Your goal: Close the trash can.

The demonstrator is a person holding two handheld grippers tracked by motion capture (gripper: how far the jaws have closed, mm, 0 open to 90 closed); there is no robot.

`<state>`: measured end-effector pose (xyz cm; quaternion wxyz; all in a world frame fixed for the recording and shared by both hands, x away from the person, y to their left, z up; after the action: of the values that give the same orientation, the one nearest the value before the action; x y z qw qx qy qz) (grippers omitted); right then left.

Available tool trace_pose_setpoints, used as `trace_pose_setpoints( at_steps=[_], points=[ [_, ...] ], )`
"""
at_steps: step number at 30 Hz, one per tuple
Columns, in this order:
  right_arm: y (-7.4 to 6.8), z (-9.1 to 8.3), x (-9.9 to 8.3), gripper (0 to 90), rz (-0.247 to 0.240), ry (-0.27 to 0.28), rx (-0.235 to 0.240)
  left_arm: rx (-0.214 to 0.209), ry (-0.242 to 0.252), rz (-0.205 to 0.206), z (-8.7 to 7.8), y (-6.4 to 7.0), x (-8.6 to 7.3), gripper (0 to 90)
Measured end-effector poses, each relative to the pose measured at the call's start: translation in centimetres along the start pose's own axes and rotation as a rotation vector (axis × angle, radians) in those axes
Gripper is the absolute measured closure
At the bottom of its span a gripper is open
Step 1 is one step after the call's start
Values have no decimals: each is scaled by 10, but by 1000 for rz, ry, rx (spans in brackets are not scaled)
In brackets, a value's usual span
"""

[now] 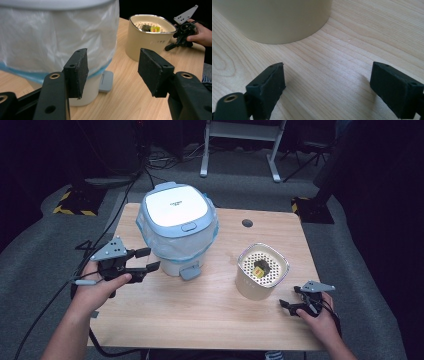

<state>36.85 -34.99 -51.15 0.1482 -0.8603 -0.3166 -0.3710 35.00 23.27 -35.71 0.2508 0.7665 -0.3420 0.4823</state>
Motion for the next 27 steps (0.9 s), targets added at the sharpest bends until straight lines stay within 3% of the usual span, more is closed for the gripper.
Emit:
trace_pose_setpoints(
  at_steps=[5,17,27],
  points=[
    [0,0,0,131,-1,1,-1,-24,-13,-19,7,-2,-18,413],
    [-1,0,-1,136,0,3,-2,-36,-31,-61,31,-1,-61,402],
    [-1,0,-1,136,1,3,-2,-38,-94,-92,53,4,-94,395]
  ],
)
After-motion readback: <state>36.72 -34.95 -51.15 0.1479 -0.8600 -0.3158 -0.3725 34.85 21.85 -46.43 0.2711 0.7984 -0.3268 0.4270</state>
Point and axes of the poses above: each handheld gripper's, and its own axes: z roughly forward along the jaws, x roughly out of its top, y roughly to its right, the point moved 1 cm from there along z, roughly forward along the jaws, and after that the axes turned 2 degrees about x, right-handed, at the moved point
